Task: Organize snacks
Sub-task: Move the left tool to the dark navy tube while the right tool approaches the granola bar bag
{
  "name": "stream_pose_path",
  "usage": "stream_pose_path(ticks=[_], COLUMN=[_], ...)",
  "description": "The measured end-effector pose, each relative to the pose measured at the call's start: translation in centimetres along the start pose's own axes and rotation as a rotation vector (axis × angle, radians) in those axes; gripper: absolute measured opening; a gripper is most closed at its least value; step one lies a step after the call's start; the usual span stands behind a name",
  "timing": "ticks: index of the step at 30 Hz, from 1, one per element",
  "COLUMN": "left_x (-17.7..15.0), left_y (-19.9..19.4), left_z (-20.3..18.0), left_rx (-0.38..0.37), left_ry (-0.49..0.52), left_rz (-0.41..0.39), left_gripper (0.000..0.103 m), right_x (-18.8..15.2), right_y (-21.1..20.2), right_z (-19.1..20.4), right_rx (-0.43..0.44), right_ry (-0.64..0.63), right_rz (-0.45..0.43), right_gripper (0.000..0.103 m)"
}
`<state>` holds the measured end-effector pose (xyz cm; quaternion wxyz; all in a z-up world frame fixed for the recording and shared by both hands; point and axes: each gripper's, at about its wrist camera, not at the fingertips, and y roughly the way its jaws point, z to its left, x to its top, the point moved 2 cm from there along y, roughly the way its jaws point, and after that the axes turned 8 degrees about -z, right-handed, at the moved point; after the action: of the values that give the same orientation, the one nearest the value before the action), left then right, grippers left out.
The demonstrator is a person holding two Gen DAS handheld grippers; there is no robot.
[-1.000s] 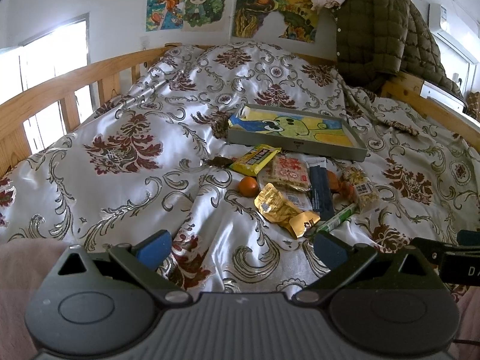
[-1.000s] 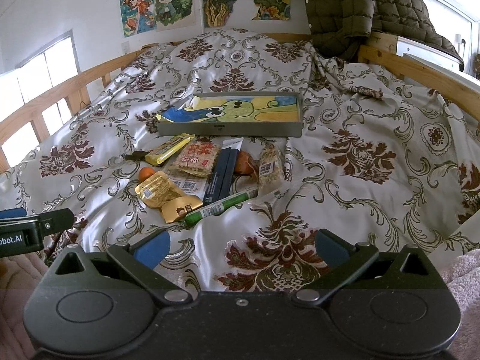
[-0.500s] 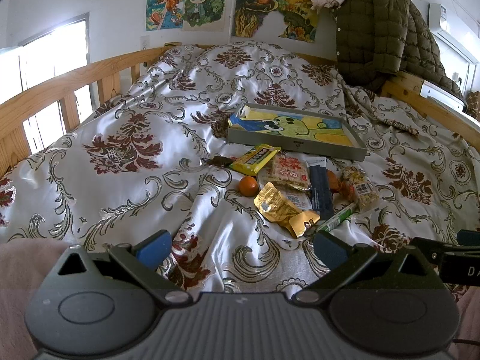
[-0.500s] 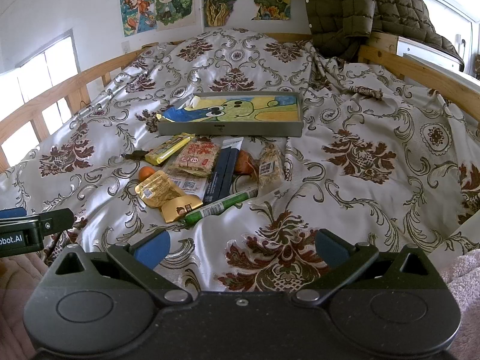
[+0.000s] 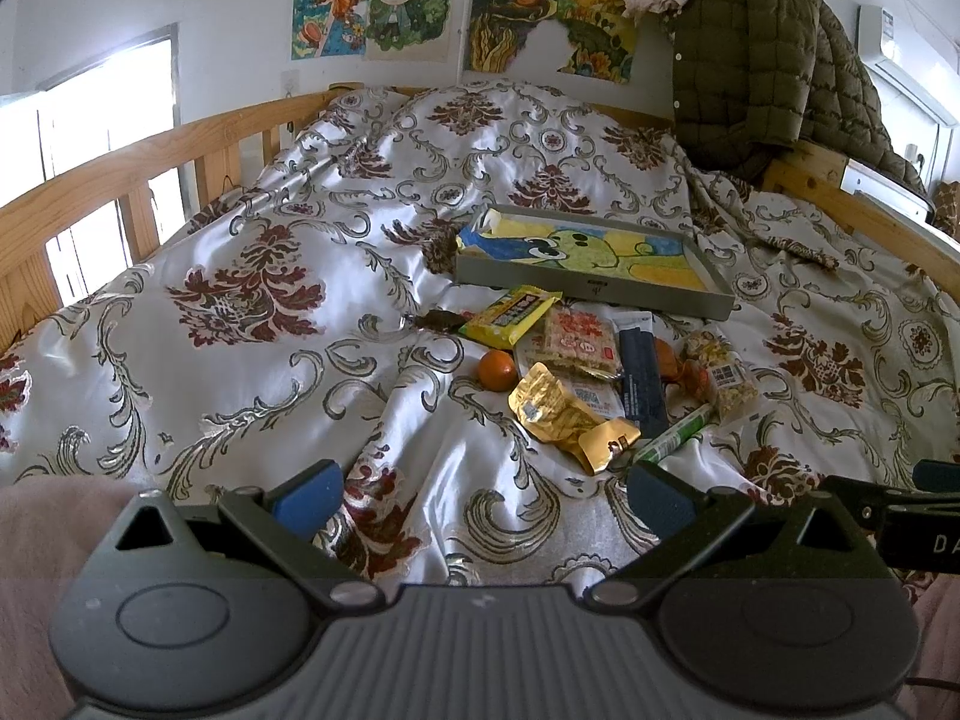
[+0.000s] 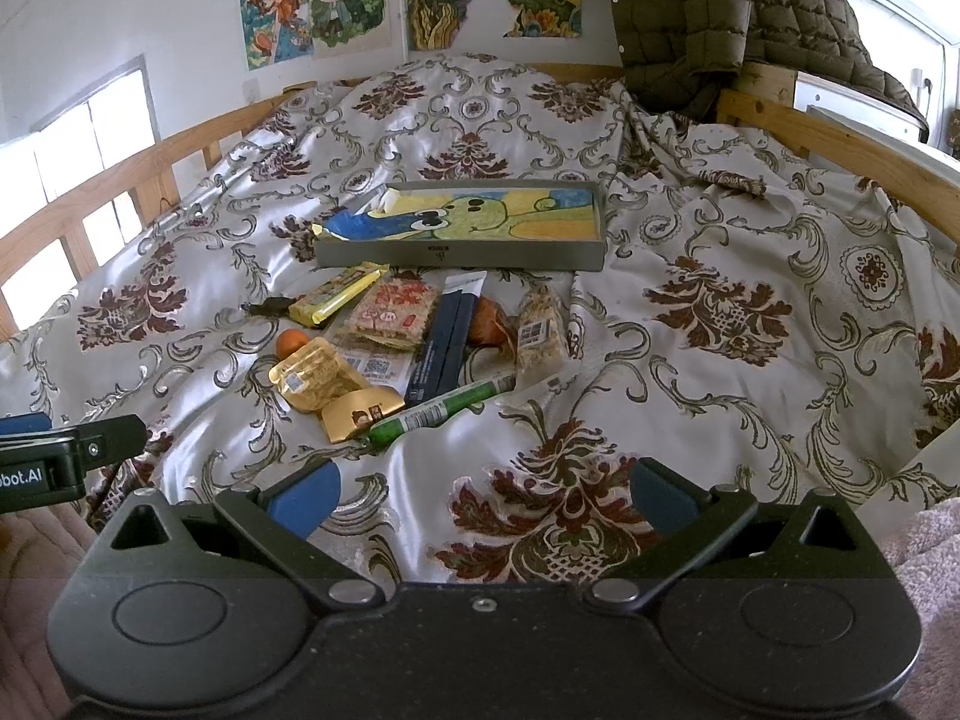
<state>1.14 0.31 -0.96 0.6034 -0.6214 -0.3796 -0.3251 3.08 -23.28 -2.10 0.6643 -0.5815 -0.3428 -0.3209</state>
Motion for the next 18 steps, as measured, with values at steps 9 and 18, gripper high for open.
stream_pose_path(ticks=[9,18], left_x=[-0.4,2.0], left_y=[0.3,2.1], left_z=[-0.1,-0.3], left_rx=[0.0,-0.053], left_ry=[0.001,-0.035], left_rz=[0.013,0.064], left_gripper=[0.103,0.103], right_x=[-0.2,1.1], right_y=[0.2,1.9], right_z=[0.1,-0.7], right_rx=[-0.002,0.024], right_ry=[-0.002,0.058], right_rz=[0.014,0.093], right_gripper=[0.102,0.102])
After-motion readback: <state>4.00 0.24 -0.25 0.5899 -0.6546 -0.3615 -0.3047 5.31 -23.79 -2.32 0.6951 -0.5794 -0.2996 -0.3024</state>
